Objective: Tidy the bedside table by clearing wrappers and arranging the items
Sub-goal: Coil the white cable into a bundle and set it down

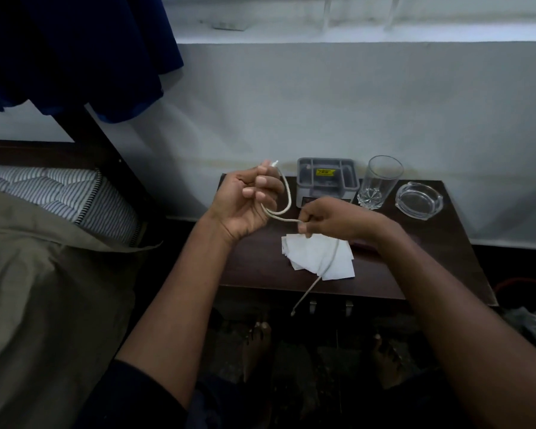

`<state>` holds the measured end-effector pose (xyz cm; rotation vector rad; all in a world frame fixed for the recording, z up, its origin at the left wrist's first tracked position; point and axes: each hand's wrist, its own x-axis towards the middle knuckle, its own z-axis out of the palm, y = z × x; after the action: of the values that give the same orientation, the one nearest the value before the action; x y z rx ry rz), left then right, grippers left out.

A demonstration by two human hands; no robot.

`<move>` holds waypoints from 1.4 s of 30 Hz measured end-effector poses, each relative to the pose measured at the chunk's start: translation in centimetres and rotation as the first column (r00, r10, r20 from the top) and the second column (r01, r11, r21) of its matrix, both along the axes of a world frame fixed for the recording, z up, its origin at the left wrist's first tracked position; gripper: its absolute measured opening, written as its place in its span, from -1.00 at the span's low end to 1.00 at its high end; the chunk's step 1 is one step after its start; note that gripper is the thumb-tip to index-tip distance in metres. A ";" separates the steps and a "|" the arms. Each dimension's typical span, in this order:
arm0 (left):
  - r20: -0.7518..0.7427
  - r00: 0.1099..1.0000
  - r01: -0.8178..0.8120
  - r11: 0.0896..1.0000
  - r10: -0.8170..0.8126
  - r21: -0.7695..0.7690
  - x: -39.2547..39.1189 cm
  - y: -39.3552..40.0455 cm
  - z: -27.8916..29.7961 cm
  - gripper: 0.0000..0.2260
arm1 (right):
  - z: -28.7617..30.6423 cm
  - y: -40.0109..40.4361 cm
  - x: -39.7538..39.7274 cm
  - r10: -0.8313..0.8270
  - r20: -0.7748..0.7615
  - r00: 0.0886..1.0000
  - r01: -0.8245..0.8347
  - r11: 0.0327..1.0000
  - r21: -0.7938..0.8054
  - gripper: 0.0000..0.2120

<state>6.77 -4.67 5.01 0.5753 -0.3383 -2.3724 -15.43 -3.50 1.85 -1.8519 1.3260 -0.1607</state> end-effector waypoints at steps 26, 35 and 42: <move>0.600 0.737 0.005 0.886 0.310 -0.464 -1.3 -0.5 -1.9 -0.71 | 0.6 0.4 2.5 -0.303 0.575 0.760 0.304 0.948 0.098 -0.77; 0.083 0.944 -0.311 0.944 0.320 -0.109 -0.4 -1.0 -1.1 -0.64 | 0.1 1.0 1.6 -0.086 0.408 0.909 -0.116 0.887 0.446 -0.89; 0.216 0.907 0.402 0.898 -0.362 -0.181 1.5 -0.1 0.0 -0.79 | 1.4 0.4 -0.6 -0.179 0.109 0.978 0.125 0.916 0.382 -0.65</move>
<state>8.23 -4.81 4.99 0.6637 -0.8570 -2.6117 -16.03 -3.09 3.20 -1.3919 1.2996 -0.1097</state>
